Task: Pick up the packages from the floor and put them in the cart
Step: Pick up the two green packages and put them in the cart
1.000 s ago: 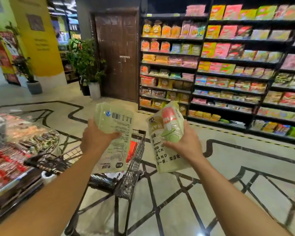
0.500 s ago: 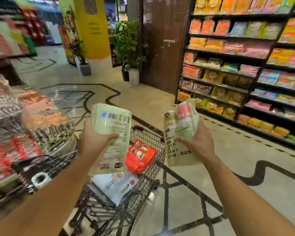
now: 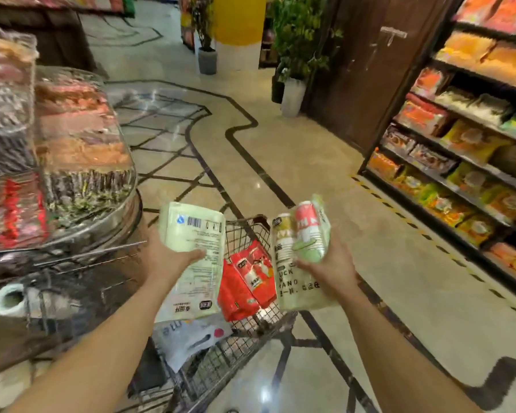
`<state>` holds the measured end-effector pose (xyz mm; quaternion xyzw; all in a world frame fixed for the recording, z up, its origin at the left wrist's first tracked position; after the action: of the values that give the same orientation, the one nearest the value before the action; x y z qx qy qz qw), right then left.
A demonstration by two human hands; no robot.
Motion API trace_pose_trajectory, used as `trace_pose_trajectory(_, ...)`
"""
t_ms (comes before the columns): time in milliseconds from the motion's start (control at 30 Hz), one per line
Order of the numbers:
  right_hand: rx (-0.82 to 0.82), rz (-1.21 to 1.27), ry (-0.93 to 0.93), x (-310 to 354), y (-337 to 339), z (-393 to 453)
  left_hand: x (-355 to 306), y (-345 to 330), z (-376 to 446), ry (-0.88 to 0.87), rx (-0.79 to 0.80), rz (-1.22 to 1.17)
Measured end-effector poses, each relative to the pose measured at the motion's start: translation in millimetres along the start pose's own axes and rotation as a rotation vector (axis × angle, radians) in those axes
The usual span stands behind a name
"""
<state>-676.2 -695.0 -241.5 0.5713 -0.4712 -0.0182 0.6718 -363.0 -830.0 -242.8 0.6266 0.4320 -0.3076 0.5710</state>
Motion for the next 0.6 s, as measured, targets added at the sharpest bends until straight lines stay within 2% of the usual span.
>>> trace_pose_trajectory(167, 0.156, -0.059, 0.058, 0, -47, 61, 32, -60, 26, 0.174, -0.024, 0.132)
trace_pose_trajectory(400, 0.392, -0.165, 0.124, -32, -142, 149, 96, -160, 35, 0.434, -0.125, 0.142)
trace_pose_trajectory(600, 0.621, -0.143, 0.056, -79, -215, 209, 133, -241, 69, 0.567, -0.242, 0.207)
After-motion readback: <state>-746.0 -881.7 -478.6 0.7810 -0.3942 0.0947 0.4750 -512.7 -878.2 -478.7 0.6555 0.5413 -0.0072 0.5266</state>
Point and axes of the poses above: each hand's wrist, its own z-axis towards the middle knuckle, its own y-axis out of the back of the hand, x = y × z, the point moved 2 cm from there along z, towards the middle knuckle, and after that the axes turned 4 degrees about -z, right-handed, at the moved point
